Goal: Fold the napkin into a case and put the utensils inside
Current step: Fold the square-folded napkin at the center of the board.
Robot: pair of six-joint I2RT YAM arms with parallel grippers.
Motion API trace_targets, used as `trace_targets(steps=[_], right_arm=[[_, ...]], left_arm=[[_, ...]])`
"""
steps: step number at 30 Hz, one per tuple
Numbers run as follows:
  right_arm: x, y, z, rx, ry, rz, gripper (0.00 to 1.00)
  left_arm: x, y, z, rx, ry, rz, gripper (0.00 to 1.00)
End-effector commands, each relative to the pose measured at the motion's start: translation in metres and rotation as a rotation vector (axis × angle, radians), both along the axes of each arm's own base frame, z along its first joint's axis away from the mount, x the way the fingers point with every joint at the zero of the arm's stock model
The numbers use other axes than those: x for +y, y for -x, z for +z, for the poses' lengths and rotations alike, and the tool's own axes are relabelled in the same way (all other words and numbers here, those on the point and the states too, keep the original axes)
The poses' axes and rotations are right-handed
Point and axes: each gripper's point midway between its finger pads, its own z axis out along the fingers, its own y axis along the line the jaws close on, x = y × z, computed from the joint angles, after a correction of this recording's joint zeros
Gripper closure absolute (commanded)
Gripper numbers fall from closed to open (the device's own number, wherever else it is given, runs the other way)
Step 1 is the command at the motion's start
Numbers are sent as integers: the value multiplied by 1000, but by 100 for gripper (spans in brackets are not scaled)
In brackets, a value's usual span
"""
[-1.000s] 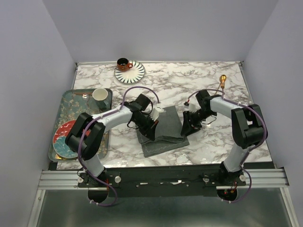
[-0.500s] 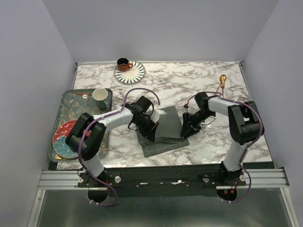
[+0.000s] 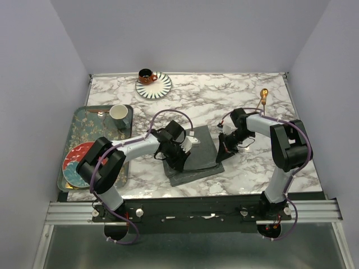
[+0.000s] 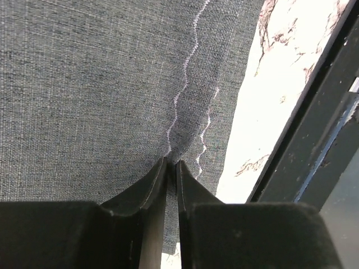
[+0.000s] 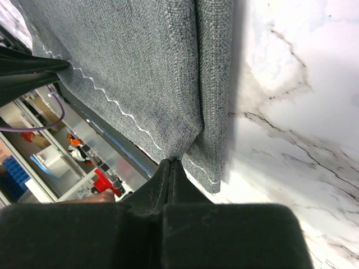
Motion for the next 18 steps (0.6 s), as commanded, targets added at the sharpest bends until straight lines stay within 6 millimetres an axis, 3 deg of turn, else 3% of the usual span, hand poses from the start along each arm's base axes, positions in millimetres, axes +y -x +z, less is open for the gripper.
trace_targets(steps=[1,5,10,18], right_arm=[[-4,-4,-1,-8,36,6,99],[-2,-5,2,-11,20,6,99],[2,-10,19,-57,-17,12,99],[-12,-8,24,-67,31,11,99]], left_arm=[[0,-4,3,-115,-15,-30,76],[-1,1,2,-153,-32,-66,77],[-6,2,19,-197,-6,-82,99],[-15,14,40,-209,24,-127,100]])
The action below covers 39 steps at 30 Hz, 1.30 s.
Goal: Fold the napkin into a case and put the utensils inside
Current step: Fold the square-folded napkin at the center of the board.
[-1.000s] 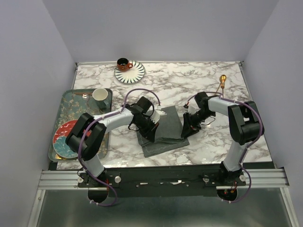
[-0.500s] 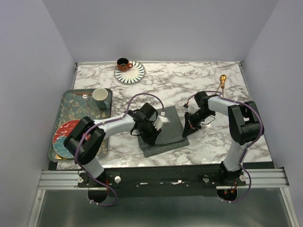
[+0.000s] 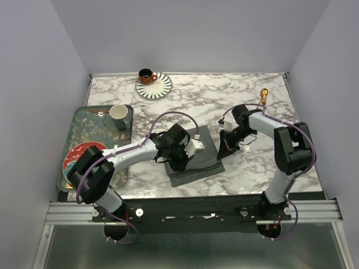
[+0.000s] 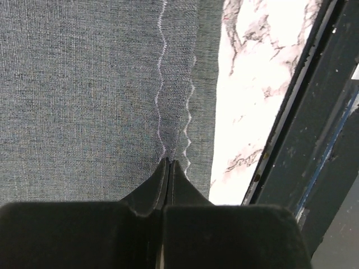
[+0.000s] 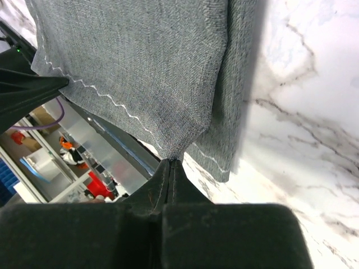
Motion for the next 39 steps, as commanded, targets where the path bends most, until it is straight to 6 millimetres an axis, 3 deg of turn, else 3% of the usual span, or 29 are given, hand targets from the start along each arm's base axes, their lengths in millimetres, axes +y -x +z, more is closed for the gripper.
trace_targets(steps=[1,9,21,26,32,39], right_arm=[[-12,-2,10,-19,33,-4,99],[-23,2,0,-21,71,40,99],[-30,2,-23,-2,118,58,99],[-29,1,-6,-28,101,63,99],[-32,3,3,-48,110,78,99],[-37,5,-14,-12,144,90,99]], left_arm=[[-10,4,20,-35,28,-37,100],[-15,17,12,-15,16,-73,100],[-19,27,-22,38,-45,-93,100],[-21,24,-12,21,-32,-91,100],[-21,35,6,36,-17,-113,100],[-22,40,-10,54,-61,-127,100]])
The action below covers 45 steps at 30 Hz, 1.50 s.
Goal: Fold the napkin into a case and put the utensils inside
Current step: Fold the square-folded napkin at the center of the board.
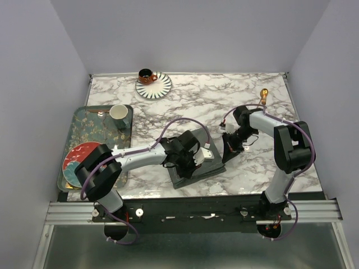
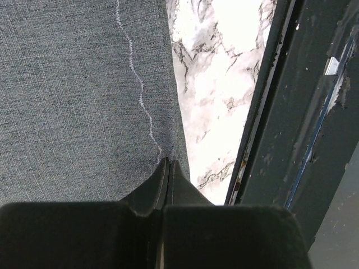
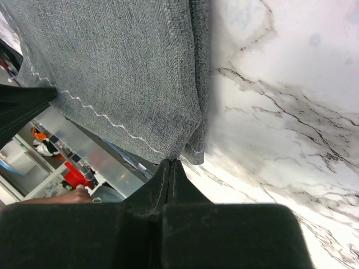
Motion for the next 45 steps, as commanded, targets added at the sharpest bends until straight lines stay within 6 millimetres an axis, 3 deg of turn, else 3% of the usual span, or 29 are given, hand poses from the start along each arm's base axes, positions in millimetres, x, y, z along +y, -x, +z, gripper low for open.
trace_targets(steps=[1,3,5,7,11,14,16,19,22,26,36,39,41,45], right_arm=[[-11,-3,-10,-5,54,21,99],[-12,-2,-16,7,65,18,99],[-12,-1,-21,22,70,19,99],[-14,-2,-24,27,79,21,90],[-13,0,-17,41,71,31,72],[-11,-4,-2,10,50,48,57],[-12,-10,7,-43,50,63,48],[-13,-18,9,-86,58,68,46],[-8,-18,5,-64,37,53,48],[-6,-7,-16,-13,44,35,52],[-6,11,-41,73,65,39,85],[-6,0,-48,72,93,33,93],[-8,-20,-51,38,125,36,98],[-6,-60,-45,-23,145,44,99]], left_arm=[[8,10,-12,46,-66,-5,100],[12,12,-18,55,-91,-11,100],[14,13,-23,61,-109,-21,92],[13,13,-22,65,-107,-27,71],[10,9,-1,53,-54,-23,49],[13,-4,26,56,18,25,48],[23,-29,42,44,48,103,48],[38,-56,45,25,33,176,49],[46,-72,34,4,-11,208,52],[48,-83,19,3,-50,221,57],[53,-93,-8,63,-120,306,64],[54,-91,-13,90,-136,326,65],[56,-90,-20,113,-160,344,67],[55,-96,-27,175,-165,415,71]])
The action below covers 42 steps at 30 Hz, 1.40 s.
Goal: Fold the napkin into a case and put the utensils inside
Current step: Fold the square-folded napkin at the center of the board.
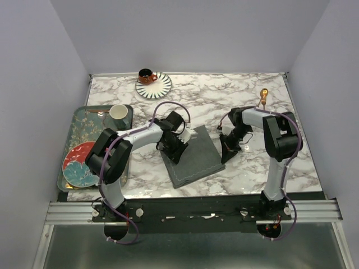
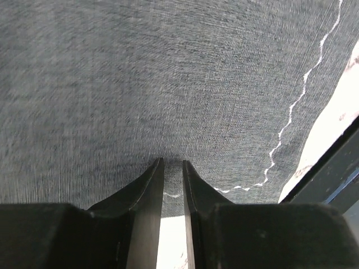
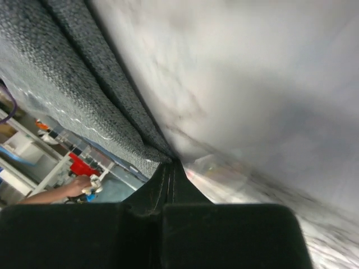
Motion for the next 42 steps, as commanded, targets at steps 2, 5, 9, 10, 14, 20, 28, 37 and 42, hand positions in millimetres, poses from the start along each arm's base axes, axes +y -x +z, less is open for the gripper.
trace_targets(steps=[2,5,9,10,14,20,28,37,42], right_arm=[[-3,-76,-3,-169,67,30,99],[1,-116,7,-251,69,43,99],[-4,-146,12,-338,92,98,99],[-5,-149,15,-362,85,126,99],[-4,-133,29,-367,27,178,96],[9,-105,56,-363,-94,166,92],[21,-90,71,-315,-170,107,98],[8,-73,19,-187,-74,86,98],[4,-75,5,-173,-37,77,98]], left_arm=[[-2,-20,-6,57,-11,130,71],[-5,-34,-7,82,10,189,71],[-28,-48,15,70,139,164,66],[-32,-51,26,45,170,152,64],[-32,-60,42,-17,185,142,64],[-13,-35,15,53,115,180,64],[-15,-24,39,-35,209,124,59],[-35,12,44,-171,169,-81,48],[-48,32,36,-220,124,-148,44]])
